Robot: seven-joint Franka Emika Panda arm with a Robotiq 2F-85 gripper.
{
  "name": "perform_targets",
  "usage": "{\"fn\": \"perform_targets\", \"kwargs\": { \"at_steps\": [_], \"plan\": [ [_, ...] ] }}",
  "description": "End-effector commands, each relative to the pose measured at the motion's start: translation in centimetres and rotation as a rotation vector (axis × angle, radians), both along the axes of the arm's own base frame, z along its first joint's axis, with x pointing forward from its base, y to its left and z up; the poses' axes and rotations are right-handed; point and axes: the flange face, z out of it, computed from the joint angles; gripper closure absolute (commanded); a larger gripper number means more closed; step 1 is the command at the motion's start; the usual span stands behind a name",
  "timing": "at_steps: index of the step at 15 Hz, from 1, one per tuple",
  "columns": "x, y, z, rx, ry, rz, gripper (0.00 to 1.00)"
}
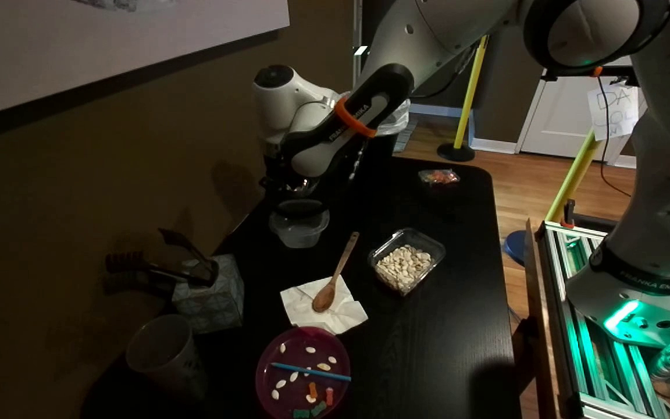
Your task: Move the container to the left then remove the bowl inside
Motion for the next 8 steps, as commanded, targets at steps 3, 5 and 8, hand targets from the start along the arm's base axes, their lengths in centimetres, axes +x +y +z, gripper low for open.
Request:
{"fn": "perform_targets", "kwargs": {
  "at_steps": [3,5,8],
  "plan": [
    [-2.5,-4.4,2.0,0.018,0.032,-0.114,0.99],
    [-3.5,-7.3,2.1,0.071,0.011,-0.172,0.99],
    [-2.5,-8.3,1.7,0.045,0.010,-0.174,0.97]
  ]
}}
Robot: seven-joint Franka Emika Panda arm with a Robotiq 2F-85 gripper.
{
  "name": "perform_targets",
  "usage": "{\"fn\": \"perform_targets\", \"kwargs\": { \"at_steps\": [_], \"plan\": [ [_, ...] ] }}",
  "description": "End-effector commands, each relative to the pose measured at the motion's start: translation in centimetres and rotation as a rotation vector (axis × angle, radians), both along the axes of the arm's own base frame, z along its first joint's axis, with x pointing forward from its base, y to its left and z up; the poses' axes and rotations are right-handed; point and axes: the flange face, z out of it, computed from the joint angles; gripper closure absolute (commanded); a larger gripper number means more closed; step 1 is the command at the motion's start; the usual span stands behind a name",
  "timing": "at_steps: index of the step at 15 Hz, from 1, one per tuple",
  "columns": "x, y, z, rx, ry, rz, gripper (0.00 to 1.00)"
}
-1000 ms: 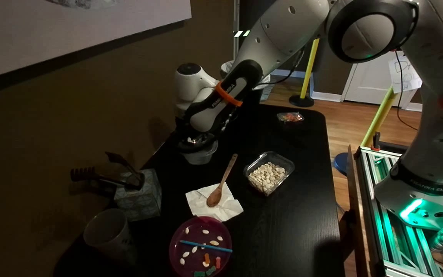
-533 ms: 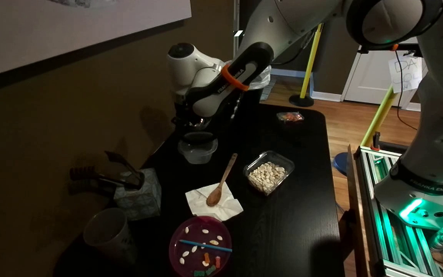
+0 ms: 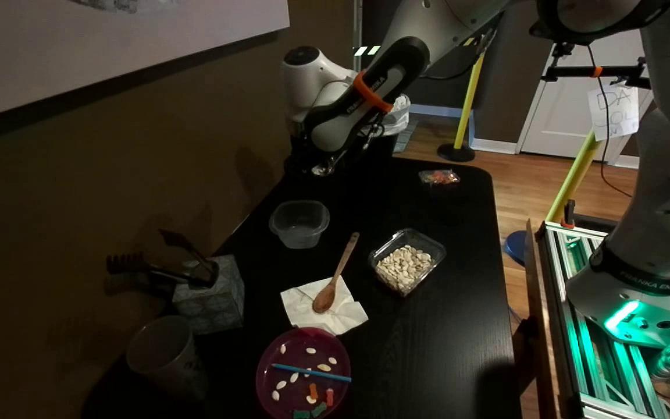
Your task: Move the container to the left then remove the bowl inside
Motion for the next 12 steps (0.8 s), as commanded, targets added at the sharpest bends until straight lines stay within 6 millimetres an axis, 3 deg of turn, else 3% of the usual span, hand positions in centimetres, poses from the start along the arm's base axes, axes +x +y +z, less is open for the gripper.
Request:
{"fn": "perform_targets", "kwargs": {
  "at_steps": [1,4,12],
  "plan": [
    [-0.3,-0.9,0.0,0.006,-0.001,-0.012,0.97],
    [0.2,-1.3,-0.7,0.016,0.033,-0.034,0.99],
    [1.6,-6.1,-4.3,0.098,0.171,-0.170,0.99]
  ]
}}
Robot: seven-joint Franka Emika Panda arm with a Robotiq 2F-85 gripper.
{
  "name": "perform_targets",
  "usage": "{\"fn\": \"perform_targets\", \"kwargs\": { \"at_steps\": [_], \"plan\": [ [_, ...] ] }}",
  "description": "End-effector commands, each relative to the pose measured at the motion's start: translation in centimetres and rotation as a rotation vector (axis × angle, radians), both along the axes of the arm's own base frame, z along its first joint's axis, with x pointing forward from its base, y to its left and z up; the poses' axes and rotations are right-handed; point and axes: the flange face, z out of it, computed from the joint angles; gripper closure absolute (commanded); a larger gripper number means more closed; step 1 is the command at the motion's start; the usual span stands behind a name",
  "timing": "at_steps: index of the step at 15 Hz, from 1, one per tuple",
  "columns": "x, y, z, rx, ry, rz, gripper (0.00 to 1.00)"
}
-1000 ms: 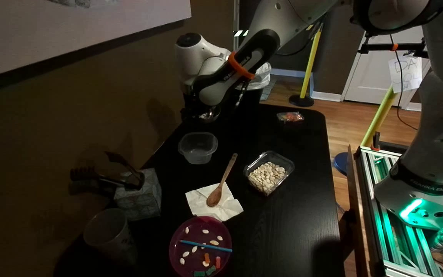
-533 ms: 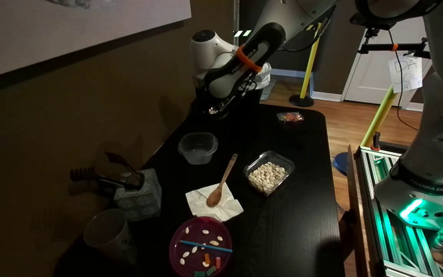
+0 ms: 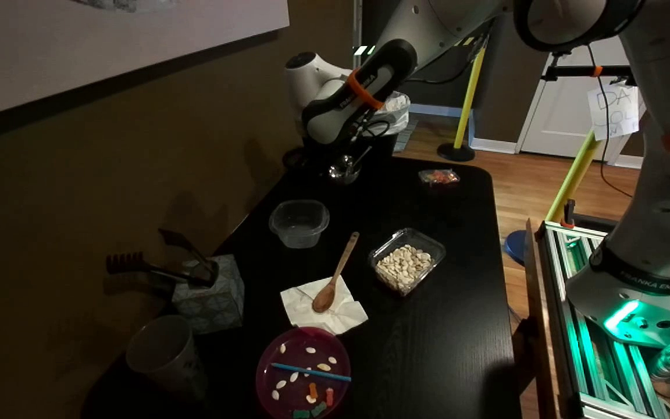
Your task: Move the container to the left then remove the bowl inside
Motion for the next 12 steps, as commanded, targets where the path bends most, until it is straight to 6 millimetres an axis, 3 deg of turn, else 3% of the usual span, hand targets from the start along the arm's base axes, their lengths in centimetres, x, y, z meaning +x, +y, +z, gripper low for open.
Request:
{"fn": "perform_targets", "kwargs": {
  "at_steps": [1,7,12],
  "plan": [
    [1.8,-2.0,-2.3,0.072,-0.001,-0.051,0.99],
    [3.0,-5.5,-7.4,0.107,0.005,-0.212,0.99],
    [3.6,-6.8,-10.4,0.112,0.012,-0.321,0.99]
  ]
}}
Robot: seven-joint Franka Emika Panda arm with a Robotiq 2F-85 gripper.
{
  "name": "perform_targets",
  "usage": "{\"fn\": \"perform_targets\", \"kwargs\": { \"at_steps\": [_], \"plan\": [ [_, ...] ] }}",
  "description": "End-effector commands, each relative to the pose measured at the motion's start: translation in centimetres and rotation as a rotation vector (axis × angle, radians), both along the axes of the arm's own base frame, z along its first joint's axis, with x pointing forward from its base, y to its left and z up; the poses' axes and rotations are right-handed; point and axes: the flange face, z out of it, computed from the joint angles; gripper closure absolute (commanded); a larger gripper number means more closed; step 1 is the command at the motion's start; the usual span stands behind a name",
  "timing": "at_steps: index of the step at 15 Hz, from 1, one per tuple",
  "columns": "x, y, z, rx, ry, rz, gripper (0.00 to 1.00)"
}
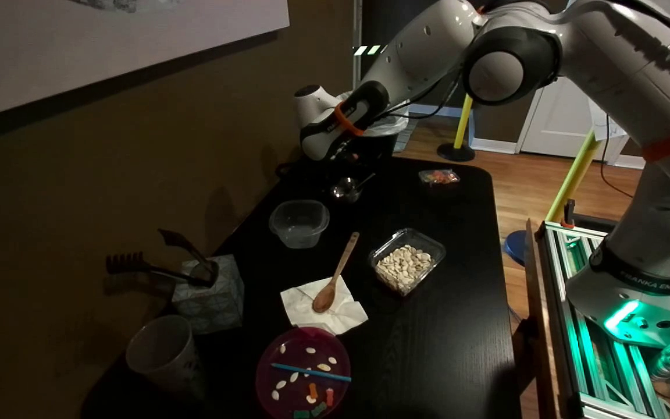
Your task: Move the container to the left then remove the bowl inside
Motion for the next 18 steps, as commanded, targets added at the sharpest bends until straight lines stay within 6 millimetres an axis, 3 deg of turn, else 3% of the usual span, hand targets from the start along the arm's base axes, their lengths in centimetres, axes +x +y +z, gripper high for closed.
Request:
{"fn": "perform_targets", "kwargs": {
  "at_steps": [1,6,7,8,10,14,16,17,18],
  "plan": [
    [1.1,-0.6,-1.8,0.011,0.018,-0.095,0.99],
    [1.7,-1.0,-3.2,0.002,0.035,-0.188,0.99],
    [1.8,-1.0,-3.2,-0.003,0.040,-0.202,0.72],
    [1.9,-1.0,-3.1,-0.003,0.042,-0.213,0.71],
    [2.1,-0.8,-1.7,-0.012,0.033,-0.230,0.56],
    [2.6,-0.1,3.1,-0.042,-0.039,-0.184,0.27],
    [2.9,0.9,5.6,-0.064,-0.098,-0.040,0.12],
    [3.6,-0.1,3.8,-0.046,-0.070,-0.128,0.30],
    [3.8,0.3,5.0,-0.053,-0.093,-0.092,0.22]
  ]
}}
